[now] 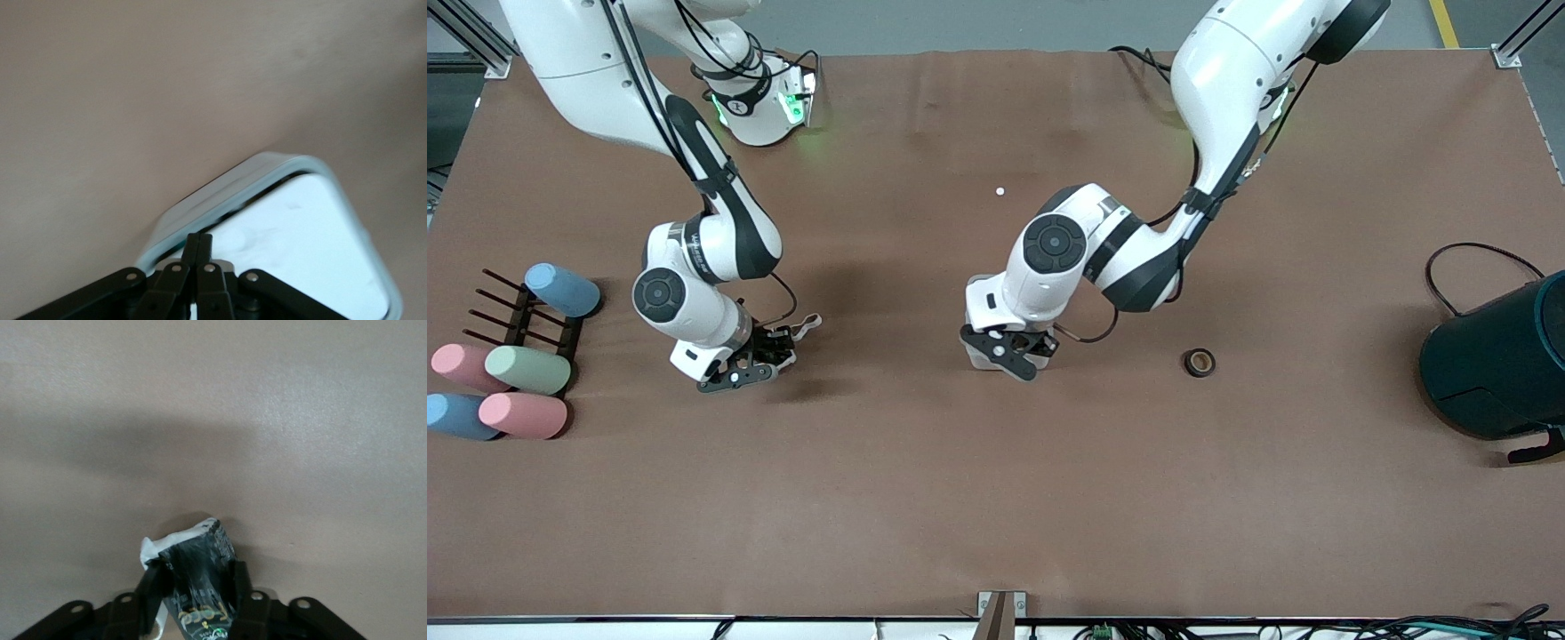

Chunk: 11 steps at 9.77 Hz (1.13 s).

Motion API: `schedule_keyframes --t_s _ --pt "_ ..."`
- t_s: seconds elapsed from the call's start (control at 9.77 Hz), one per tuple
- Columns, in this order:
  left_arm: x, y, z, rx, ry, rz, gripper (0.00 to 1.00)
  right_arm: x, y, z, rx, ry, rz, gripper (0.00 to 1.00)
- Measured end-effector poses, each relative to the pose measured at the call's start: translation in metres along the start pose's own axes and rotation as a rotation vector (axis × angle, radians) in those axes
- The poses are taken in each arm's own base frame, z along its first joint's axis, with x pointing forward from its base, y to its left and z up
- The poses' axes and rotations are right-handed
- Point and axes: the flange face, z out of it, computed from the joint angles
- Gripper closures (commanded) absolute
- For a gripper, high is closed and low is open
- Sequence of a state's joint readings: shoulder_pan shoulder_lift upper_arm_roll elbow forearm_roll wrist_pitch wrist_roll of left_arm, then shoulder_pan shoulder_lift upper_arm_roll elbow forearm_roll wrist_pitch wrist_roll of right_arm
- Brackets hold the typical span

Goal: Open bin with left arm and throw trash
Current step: 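Lift the lid open with the left gripper while the right gripper carries the wrapper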

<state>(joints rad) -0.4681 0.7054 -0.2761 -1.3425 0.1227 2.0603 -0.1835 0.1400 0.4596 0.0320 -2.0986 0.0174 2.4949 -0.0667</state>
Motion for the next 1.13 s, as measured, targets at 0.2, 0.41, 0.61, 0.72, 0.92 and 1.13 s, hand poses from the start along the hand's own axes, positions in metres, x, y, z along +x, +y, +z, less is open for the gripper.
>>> schedule_keyframes --t_s 0.2,0.41,0.61,0.72,0.92,1.13 --pt "-0.007 -0.078 -0.064 0.032 -0.025 0.019 0.71 0.004 -0.002 -0.005 0.000 -0.017 -0.004 1.00" --pt "-0.019 -0.168 -0.080 0.036 -0.047 0.197 0.16 0.015 -0.005 -0.028 0.008 -0.126 -0.010 1.00" --pt "-0.040 -0.236 -0.046 0.006 -0.110 0.252 0.00 0.046 -0.021 -0.111 0.011 -0.185 -0.039 1.00" --pt "-0.048 -0.250 -0.024 -0.018 -0.138 0.245 0.00 0.057 -0.053 -0.160 0.008 -0.158 -0.046 1.00" --pt "-0.059 -0.250 0.019 -0.054 -0.152 0.233 0.00 0.056 -0.156 -0.212 0.019 -0.090 0.014 1.00" --pt "-0.086 -0.256 0.062 -0.053 -0.130 0.212 0.00 0.037 -0.253 -0.221 0.088 -0.088 0.107 1.00"
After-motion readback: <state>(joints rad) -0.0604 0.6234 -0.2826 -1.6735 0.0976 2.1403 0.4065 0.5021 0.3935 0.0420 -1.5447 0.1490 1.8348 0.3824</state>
